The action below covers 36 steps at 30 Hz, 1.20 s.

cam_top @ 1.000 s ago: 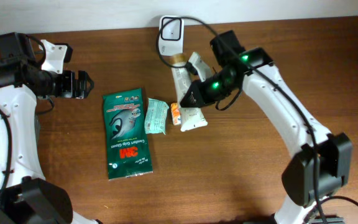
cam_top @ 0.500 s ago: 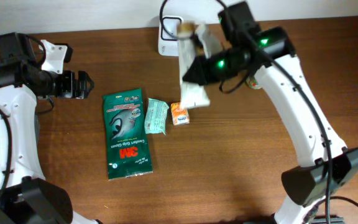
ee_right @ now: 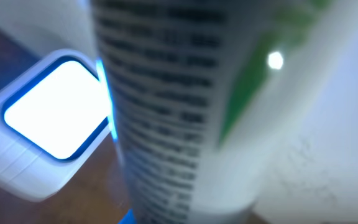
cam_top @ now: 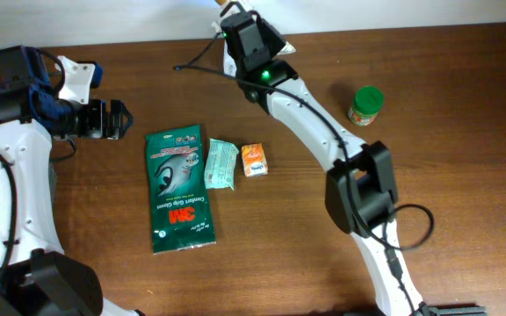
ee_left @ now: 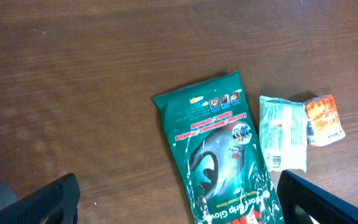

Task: Scan the item barcode
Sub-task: 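Hold the white tube up against the white scanner, then lay the white tube on the table at right and release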

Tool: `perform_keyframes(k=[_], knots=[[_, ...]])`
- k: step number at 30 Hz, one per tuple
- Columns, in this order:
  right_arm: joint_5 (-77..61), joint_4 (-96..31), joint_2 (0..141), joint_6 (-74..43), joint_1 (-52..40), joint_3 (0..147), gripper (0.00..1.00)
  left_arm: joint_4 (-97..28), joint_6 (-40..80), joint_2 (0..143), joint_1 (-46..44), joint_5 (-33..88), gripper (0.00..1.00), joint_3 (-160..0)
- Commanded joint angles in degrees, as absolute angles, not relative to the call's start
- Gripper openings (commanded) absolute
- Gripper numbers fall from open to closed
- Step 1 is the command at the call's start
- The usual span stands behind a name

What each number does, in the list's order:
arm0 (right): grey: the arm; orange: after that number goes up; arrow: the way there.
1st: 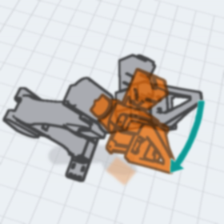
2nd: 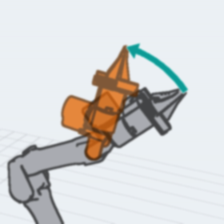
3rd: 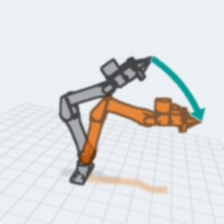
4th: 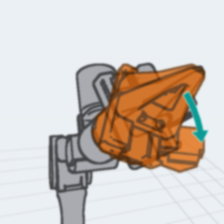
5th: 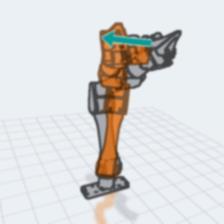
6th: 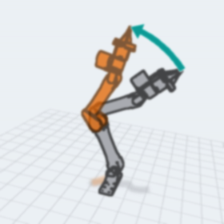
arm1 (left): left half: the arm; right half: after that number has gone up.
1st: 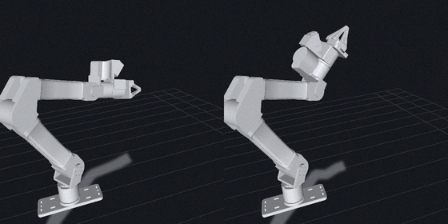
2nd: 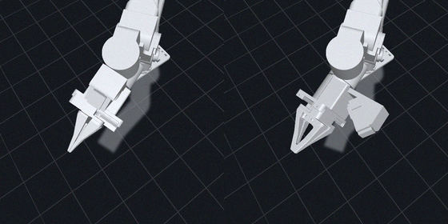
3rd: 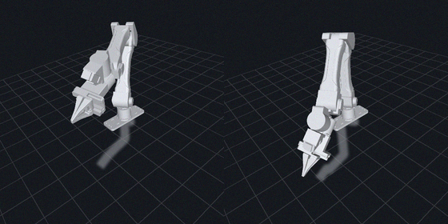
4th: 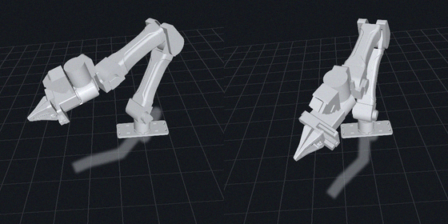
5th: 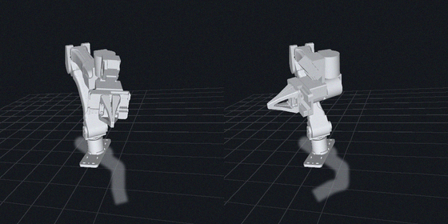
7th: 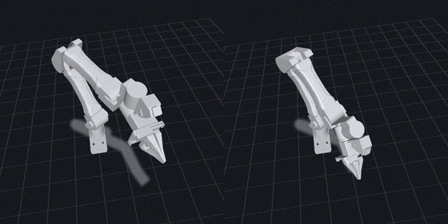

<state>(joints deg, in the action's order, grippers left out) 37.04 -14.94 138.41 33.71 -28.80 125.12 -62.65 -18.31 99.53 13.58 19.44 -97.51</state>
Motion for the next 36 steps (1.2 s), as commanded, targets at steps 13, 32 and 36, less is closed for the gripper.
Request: perform_keyframes(k=[13,32,36], knots=[[48.34,-3.68,148.14,48.21,-27.53,126.28,0.04,-62.63,-19.16,98.65,13.74,19.66,0.99,-98.3],[3.66,-80.29,119.63,-3.95,-21.02,122.63,0.04,-62.63,-19.16,98.65,13.72,19.66,0.99,-98.3],[1.89,-78.13,119.63,-3.95,-15.57,108.42,0.04,-62.63,-19.16,98.65,13.72,19.66,0.99,-98.3]])
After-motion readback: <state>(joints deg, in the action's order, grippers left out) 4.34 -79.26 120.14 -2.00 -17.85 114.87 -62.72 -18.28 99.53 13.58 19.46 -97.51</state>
